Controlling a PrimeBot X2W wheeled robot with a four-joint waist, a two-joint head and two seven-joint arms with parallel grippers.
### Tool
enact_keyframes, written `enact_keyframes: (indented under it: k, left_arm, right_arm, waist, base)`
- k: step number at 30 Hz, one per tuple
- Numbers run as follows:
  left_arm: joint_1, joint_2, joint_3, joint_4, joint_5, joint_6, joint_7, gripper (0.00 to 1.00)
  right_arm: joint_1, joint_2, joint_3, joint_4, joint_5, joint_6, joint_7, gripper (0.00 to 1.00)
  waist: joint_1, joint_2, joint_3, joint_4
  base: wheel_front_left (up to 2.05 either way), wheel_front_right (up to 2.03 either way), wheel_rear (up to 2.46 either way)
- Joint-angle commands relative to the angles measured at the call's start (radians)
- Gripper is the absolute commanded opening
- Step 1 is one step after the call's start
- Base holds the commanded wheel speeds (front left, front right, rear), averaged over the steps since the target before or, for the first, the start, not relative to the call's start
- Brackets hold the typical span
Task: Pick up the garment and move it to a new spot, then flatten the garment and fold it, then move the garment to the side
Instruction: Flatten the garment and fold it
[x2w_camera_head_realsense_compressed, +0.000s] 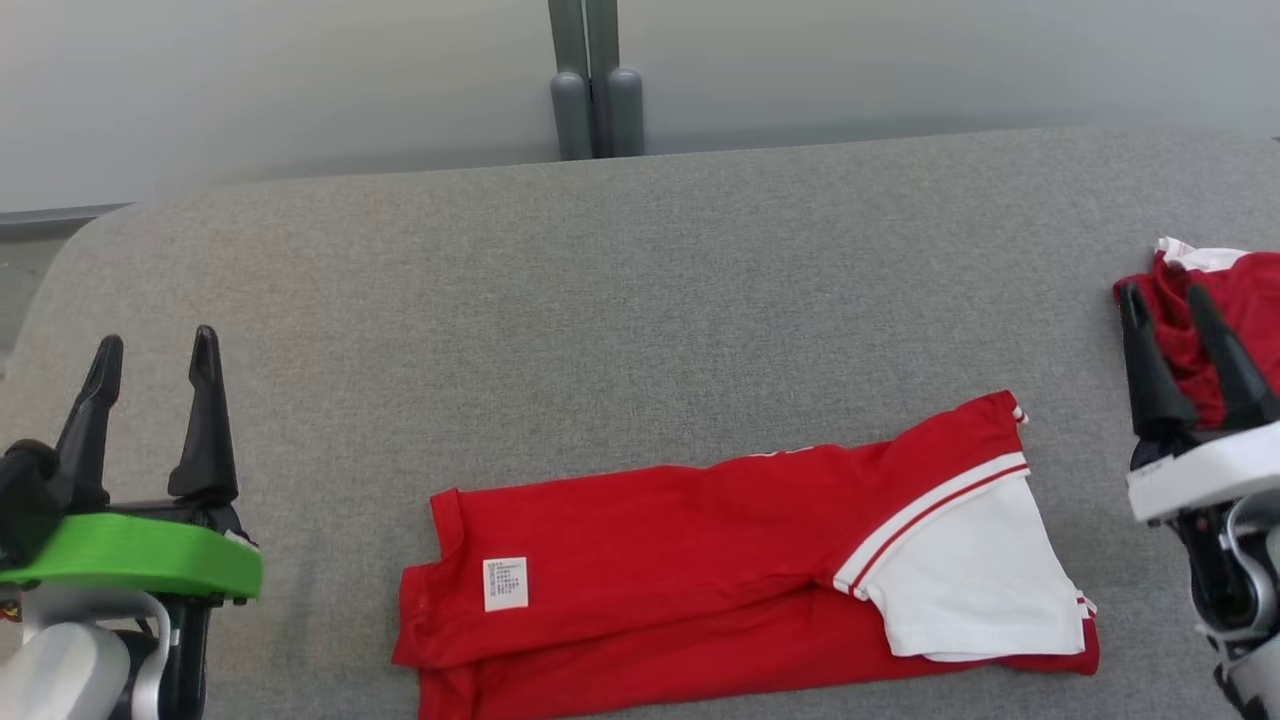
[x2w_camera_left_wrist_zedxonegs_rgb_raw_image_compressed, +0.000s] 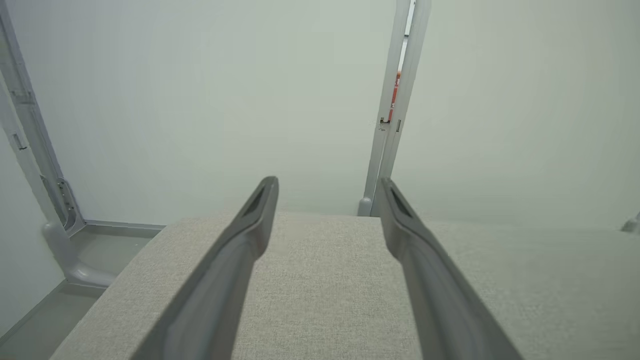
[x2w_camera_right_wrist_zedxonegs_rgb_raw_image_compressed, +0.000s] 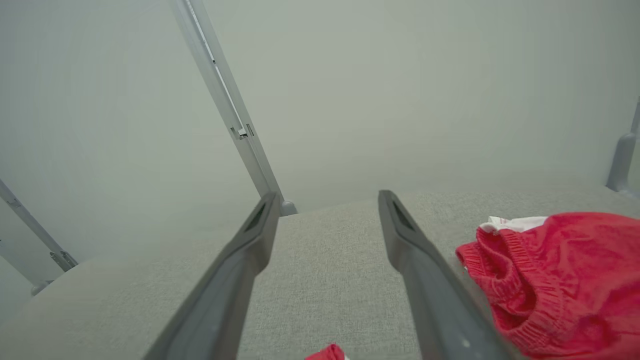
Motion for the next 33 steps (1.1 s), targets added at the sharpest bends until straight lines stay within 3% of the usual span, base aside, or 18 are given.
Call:
enact_keyframes:
  k: [1,5,10,16,24,28,31,33]
  left_arm:
    - [0.049,-0.037,0.040,-0.009,0.050,-0.002,-0.003,1.00]
    - [0.154,-0.184,0.136,-0.021,0.174,-0.045,-0.003,1.00]
    - [0.235,-0.331,0.225,0.006,0.271,-0.131,-0.003,1.00]
    - [0.238,-0.408,0.280,0.048,0.338,-0.223,-0.003,1.00]
    - [0.240,-0.466,0.325,0.090,0.394,-0.289,-0.004,1.00]
    - [0.240,-0.490,0.336,0.111,0.408,-0.313,-0.004,1.00]
    - [0.237,-0.503,0.341,0.122,0.420,-0.326,-0.004,1.00]
    - [0.234,-0.511,0.344,0.130,0.426,-0.335,-0.004,1.00]
  right_arm:
    - [0.042,0.028,-0.026,-0.009,-0.022,0.001,-0.002,1.00]
    - [0.128,0.079,-0.053,0.006,-0.065,0.001,-0.002,1.00]
    - [0.156,0.079,0.008,0.090,-0.050,0.001,0.048,1.00]
    - [0.122,0.084,0.082,0.198,0.019,0.001,0.115,1.00]
    - [0.085,0.100,0.144,0.343,0.126,0.001,0.241,1.00]
    - [0.076,0.114,0.190,0.354,0.186,0.001,0.305,1.00]
    - [0.061,0.123,0.224,0.343,0.222,0.001,0.323,0.46]
    - [0.044,0.118,0.238,0.340,0.235,0.001,0.320,0.31]
  waist:
    - [0.0000,0.0000,0.000,0.007]
    - [0.0000,0.0000,-0.002,0.010]
    - [0.0000,0.0000,0.005,0.006]
    - [0.0000,0.0000,0.010,0.011]
    - [0.0000,0.0000,0.010,0.029]
    - [0.0000,0.0000,0.010,0.035]
    - [0.0000,0.0000,0.009,0.039]
    - [0.0000,0.0000,0.007,0.040]
  base:
    - [0.00,0.00,0.00]
    - [0.00,0.00,0.00]
    - [0.00,0.00,0.00]
    - [0.00,0.00,0.00]
    - [0.00,0.00,0.00]
    - [0.00,0.00,0.00]
    - [0.00,0.00,0.00]
    - [0.00,0.00,0.00]
